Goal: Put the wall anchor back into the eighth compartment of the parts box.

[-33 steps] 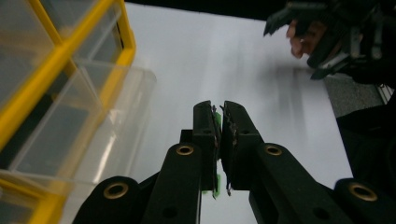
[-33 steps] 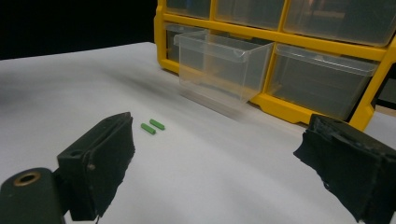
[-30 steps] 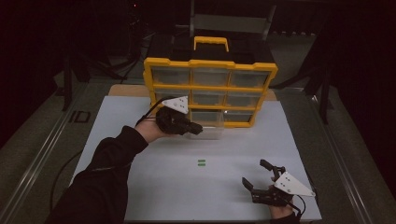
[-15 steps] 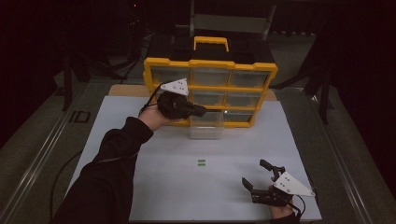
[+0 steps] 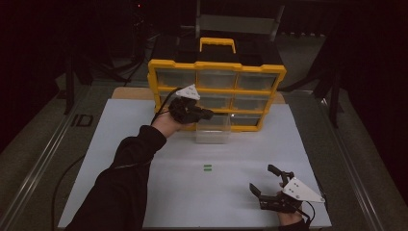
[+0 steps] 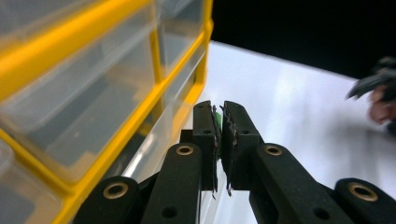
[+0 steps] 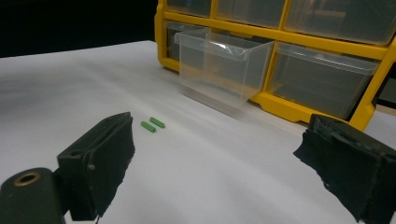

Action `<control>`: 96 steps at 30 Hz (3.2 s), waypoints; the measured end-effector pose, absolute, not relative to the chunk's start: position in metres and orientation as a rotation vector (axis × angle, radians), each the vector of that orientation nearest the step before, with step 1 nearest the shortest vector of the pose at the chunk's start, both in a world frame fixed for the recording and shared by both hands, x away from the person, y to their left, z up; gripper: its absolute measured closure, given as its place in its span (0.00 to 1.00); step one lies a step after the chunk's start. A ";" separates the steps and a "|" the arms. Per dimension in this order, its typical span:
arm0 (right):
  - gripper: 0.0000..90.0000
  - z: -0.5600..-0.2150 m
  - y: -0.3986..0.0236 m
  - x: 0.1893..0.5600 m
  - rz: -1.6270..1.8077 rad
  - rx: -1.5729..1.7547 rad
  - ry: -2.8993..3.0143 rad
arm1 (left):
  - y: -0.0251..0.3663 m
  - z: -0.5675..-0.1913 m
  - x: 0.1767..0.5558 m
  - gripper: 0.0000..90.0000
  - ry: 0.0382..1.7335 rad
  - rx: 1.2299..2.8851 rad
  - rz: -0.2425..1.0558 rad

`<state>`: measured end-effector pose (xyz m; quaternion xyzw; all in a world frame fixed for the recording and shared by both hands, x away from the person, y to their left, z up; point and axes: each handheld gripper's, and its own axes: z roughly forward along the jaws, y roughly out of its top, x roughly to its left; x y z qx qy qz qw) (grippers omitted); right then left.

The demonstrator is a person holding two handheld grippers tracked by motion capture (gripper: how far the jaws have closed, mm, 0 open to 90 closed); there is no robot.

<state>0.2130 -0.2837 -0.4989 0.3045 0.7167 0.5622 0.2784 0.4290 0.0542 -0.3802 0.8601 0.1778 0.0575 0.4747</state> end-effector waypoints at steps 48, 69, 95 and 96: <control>0.10 -0.500 -0.283 0.213 1.505 0.823 1.947 | 0.044 -0.402 0.420 0.02 0.585 2.204 0.032; 0.10 -0.501 -0.282 0.213 1.507 0.825 1.955 | 0.057 -0.414 0.378 0.05 0.423 2.176 -0.064; 0.10 -0.501 -0.281 0.213 1.498 0.820 1.962 | 0.049 -0.482 0.369 0.18 0.431 2.247 -0.070; 0.10 -0.501 -0.281 0.213 1.498 0.821 1.963 | 0.049 -0.484 0.369 0.21 0.424 2.253 -0.064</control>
